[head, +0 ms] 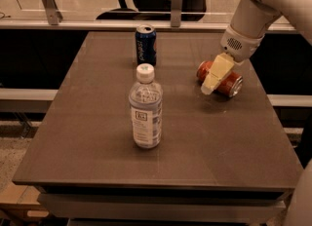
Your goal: Place coke can upright
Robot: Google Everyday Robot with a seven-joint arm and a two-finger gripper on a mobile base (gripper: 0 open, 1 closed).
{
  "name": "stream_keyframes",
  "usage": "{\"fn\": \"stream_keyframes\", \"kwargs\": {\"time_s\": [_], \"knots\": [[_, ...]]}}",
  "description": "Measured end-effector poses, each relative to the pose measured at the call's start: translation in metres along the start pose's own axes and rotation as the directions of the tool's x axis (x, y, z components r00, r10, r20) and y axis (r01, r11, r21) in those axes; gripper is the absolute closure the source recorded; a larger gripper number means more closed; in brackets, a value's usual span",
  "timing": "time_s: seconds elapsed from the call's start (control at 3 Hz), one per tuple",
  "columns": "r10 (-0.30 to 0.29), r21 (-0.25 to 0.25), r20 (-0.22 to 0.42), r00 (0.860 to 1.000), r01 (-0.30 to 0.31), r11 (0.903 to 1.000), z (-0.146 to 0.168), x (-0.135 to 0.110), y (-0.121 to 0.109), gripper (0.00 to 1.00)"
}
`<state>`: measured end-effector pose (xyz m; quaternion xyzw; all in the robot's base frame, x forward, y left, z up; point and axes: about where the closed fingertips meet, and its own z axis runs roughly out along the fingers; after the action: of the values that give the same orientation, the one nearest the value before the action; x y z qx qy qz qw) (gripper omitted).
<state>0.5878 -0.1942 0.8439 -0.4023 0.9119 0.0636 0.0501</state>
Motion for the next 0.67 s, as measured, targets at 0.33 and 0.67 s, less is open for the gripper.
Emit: {"fn": "stream_keyframes", "kwargs": {"time_s": [0.33,0.67], "knots": [[-0.004,-0.006,-0.010,1.000,0.004,1.0000,0.0080,-0.0065,0.0006,0.00],[-0.014,0.000,-0.015,1.000,0.014,0.9999,0.0117,-0.0114,0.0008,0.18]]}}
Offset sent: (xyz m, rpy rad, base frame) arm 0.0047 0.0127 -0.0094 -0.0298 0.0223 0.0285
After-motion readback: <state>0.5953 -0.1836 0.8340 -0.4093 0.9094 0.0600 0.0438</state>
